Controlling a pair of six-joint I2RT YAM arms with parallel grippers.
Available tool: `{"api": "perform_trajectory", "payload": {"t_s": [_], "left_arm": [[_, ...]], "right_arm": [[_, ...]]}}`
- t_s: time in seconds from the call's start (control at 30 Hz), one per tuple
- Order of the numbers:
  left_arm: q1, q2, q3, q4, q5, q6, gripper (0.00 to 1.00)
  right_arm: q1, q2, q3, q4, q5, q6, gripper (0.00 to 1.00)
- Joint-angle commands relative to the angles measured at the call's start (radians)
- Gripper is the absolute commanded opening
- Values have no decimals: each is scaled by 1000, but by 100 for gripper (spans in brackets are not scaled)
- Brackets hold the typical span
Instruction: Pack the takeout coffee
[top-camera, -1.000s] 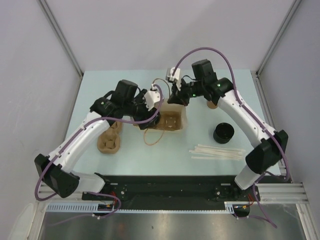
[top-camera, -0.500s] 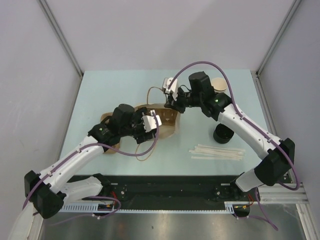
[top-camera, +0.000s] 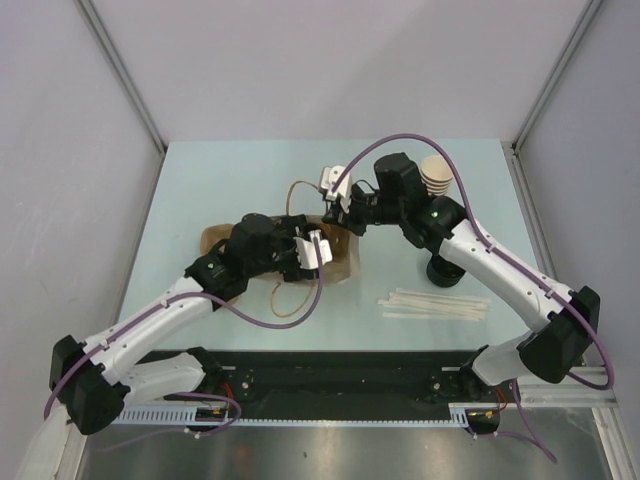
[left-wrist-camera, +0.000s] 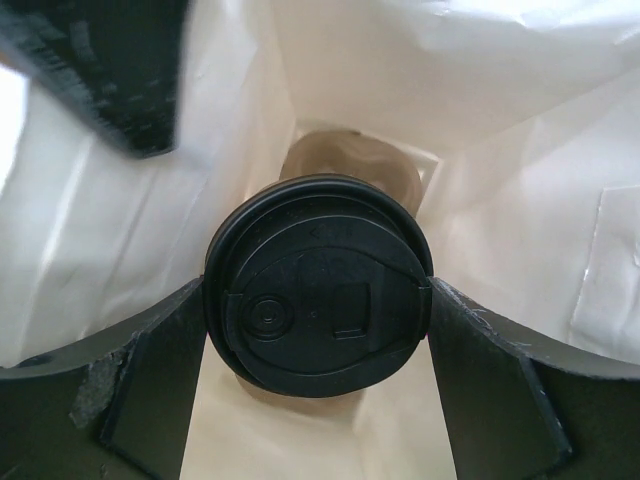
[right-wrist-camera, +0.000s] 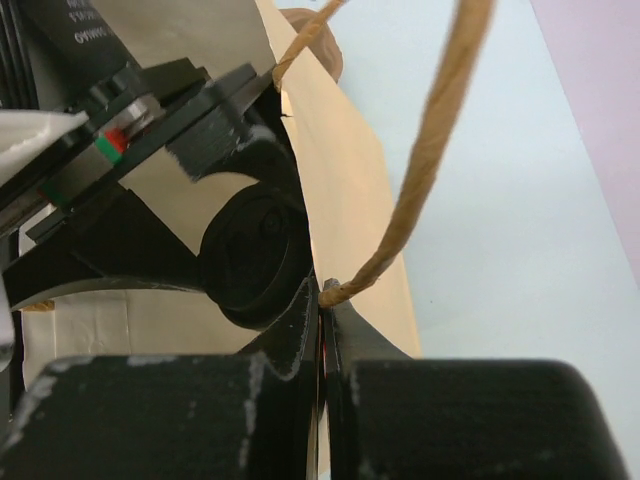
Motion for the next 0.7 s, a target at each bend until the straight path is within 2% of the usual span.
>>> {"api": "perform_trajectory", "payload": {"t_s": [0.0,0.23,0.67], "left_arm": [[-9,-15,-33,68,67,84,41],[-9,15,-55,64,135,136,40],[-9,77,-59,36,132,190,40]], "right_arm": [[24,-41,3,52,-2,34,0],[55,-45,3,49,8,29,0],[148,-73,-17,26,43,-28,0]]}}
